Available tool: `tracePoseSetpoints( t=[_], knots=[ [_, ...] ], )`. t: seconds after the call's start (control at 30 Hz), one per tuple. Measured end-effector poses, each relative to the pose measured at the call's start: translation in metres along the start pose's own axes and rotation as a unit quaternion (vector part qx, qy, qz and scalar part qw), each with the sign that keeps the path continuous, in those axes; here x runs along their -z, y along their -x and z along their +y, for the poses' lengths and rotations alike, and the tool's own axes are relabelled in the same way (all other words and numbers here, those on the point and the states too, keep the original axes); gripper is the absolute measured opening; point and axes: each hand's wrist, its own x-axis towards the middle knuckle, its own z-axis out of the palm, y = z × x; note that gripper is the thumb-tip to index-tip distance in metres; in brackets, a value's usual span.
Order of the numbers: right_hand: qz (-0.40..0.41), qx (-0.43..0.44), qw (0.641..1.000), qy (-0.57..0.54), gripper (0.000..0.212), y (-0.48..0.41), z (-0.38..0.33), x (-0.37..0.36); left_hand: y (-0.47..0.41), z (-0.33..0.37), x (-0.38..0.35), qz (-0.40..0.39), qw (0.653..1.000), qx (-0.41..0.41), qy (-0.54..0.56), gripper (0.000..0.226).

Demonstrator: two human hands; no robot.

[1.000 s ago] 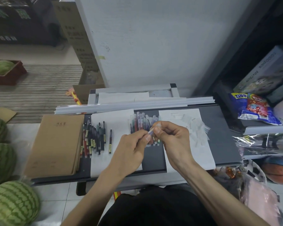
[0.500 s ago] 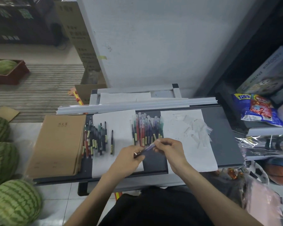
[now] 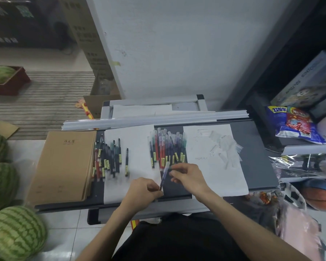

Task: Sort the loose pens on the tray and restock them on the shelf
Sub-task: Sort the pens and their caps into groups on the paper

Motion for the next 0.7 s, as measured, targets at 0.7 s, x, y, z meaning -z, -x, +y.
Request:
tracePoseSetpoints(
  t=[0.7],
  knots=[
    [0.026,0.064,0.976,0.208,0.016,-0.012,0.012,0.004,-0.029,0.01,-0.005,0.109,0.985,0.067,0.12,0.008]
  ],
)
